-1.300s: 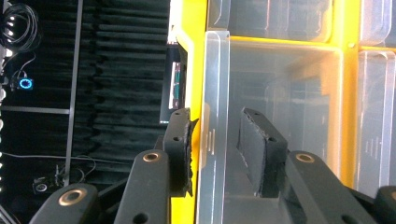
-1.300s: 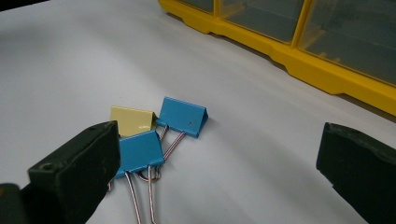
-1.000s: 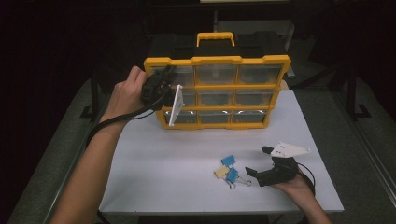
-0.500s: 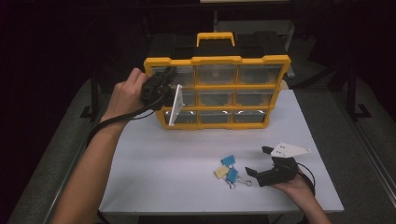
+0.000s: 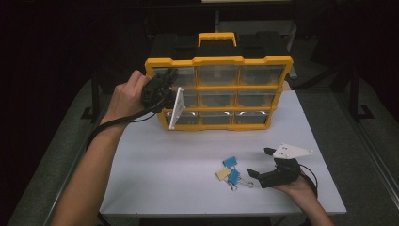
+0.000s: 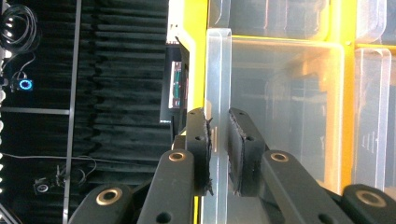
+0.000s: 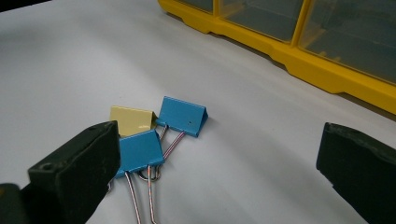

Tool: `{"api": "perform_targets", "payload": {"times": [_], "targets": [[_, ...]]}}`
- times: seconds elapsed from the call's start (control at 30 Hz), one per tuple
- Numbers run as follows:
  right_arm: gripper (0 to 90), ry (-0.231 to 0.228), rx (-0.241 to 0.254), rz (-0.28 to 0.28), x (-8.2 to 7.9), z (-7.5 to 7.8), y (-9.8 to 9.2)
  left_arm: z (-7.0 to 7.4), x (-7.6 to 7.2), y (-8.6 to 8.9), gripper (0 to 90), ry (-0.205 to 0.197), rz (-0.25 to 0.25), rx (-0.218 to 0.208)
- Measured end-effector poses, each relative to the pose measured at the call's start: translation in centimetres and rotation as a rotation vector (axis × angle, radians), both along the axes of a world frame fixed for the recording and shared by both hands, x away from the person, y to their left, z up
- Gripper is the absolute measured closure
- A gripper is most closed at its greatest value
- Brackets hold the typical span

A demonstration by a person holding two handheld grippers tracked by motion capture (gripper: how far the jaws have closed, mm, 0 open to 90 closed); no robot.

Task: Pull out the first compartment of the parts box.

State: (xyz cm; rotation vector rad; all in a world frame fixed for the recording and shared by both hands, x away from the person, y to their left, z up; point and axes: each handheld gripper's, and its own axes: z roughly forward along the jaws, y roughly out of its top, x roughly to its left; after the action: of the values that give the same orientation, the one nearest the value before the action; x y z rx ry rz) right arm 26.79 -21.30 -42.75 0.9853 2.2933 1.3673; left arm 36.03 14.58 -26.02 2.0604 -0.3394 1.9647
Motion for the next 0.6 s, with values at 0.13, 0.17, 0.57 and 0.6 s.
{"api": "perform_targets", "payload": {"times": [0.13, 0.17, 0.57, 0.6], "targets": [[0.0, -0.001, 0.0, 0.0, 0.0, 0.0, 0.0, 0.0, -0.3, 0.0, 79.7, 0.0, -0.004, 0.0], [0.0, -0.002, 0.001, -0.001, 0.0, 0.0, 0.0, 0.0, -0.4, 0.1, 79.7, 0.001, -0.005, 0.001], [0.0, 0.0, 0.002, -0.003, 0.0, 0.0, 0.1, -0.1, -1.8, 0.3, 79.8, -0.012, -0.025, 0.001], [0.0, 0.0, 0.002, -0.002, 0.0, 0.0, 0.1, -0.1, -1.9, 0.3, 79.8, -0.012, -0.027, 0.001]]}}
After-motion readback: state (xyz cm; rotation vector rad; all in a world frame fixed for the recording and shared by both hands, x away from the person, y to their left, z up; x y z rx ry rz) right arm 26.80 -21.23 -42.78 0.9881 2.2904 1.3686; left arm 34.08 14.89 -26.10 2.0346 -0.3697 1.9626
